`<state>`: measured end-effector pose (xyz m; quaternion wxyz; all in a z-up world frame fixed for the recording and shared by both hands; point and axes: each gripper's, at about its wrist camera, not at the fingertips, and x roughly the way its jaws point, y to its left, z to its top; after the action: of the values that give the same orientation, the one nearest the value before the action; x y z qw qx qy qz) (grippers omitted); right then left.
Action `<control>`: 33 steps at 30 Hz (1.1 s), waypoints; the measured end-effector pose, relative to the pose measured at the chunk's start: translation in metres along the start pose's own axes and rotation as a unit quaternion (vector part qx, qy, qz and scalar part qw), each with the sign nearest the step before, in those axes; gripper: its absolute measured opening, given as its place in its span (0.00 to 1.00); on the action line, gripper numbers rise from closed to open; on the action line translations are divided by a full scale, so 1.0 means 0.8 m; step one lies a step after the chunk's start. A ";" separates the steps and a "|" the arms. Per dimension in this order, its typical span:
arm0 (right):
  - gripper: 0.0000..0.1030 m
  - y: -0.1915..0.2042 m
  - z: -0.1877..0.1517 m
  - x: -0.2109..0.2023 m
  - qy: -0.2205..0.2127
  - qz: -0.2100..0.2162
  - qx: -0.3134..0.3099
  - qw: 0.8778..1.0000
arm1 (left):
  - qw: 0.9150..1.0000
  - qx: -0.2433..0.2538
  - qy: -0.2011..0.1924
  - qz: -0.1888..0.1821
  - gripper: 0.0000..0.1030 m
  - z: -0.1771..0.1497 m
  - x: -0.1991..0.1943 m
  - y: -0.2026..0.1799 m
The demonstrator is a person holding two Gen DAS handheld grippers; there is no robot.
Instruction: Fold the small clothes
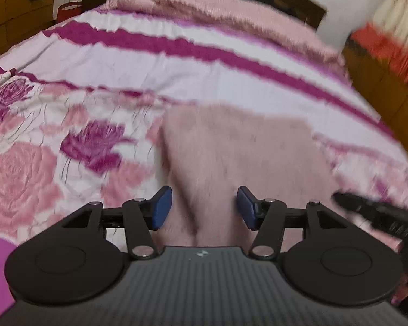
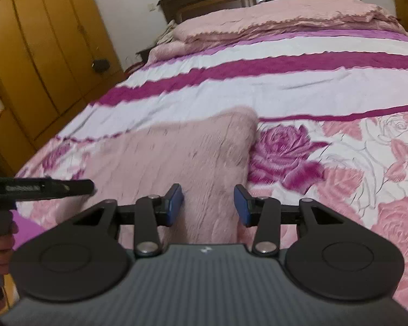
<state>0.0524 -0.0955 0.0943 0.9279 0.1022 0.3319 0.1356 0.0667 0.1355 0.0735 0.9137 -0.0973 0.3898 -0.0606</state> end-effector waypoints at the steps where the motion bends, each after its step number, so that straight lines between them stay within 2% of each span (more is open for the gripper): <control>1: 0.46 0.001 -0.002 0.001 0.002 0.003 -0.001 1.000 | 1.000 0.005 0.002 0.013 0.67 -0.007 0.004 0.001; 3: 0.47 -0.004 -0.001 -0.003 0.001 0.019 0.010 1.000 | 1.000 -0.004 -0.001 0.017 0.71 -0.015 0.005 0.008; 5: 0.57 -0.018 0.005 -0.005 0.002 0.043 0.038 0.998 | 1.000 -0.020 0.001 0.004 0.71 -0.013 0.003 0.014; 6: 0.67 -0.025 0.007 -0.005 0.003 0.052 0.053 0.997 | 1.000 -0.027 0.001 -0.004 0.71 -0.011 0.002 0.016; 7: 0.71 -0.034 0.011 -0.003 0.006 0.059 0.069 0.996 | 0.999 -0.034 0.001 -0.012 0.71 -0.009 0.001 0.019; 12: 0.72 -0.058 0.013 0.028 0.042 0.070 0.091 0.992 | 0.996 -0.073 0.014 -0.052 0.71 -0.003 0.015 0.023; 15: 0.72 -0.068 0.009 0.046 0.057 0.106 0.118 0.986 | 0.995 -0.079 0.023 -0.053 0.73 -0.007 0.029 0.021; 21: 0.75 -0.077 0.005 0.087 0.078 0.175 0.162 0.968 | 0.986 -0.119 0.033 -0.116 0.74 -0.011 0.056 0.029; 22: 0.75 -0.077 0.006 0.093 0.080 0.182 0.165 0.966 | 0.984 -0.123 0.031 -0.125 0.72 -0.012 0.060 0.029; 23: 0.72 -0.074 0.007 0.095 0.079 0.185 0.163 0.966 | 0.983 -0.124 0.029 -0.130 0.66 -0.012 0.062 0.028; 25: 0.59 -0.069 0.012 0.094 0.073 0.189 0.158 0.967 | 0.981 -0.126 0.022 -0.143 0.56 -0.012 0.064 0.029; 26: 0.55 -0.068 0.015 0.091 0.067 0.192 0.159 0.966 | 0.980 -0.130 0.018 -0.150 0.51 -0.011 0.063 0.031; 28: 0.47 -0.066 0.024 0.080 0.052 0.200 0.153 0.966 | 0.977 -0.139 0.012 -0.163 0.48 -0.008 0.060 0.033; 33: 0.46 -0.058 0.057 0.037 0.008 0.220 0.142 0.965 | 0.971 -0.136 -0.009 -0.197 0.47 0.002 0.040 0.014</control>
<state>0.1118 -0.1342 0.0987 0.8489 0.3019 0.3242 0.2884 0.0904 0.1405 0.0497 0.8657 -0.2957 0.3590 -0.1850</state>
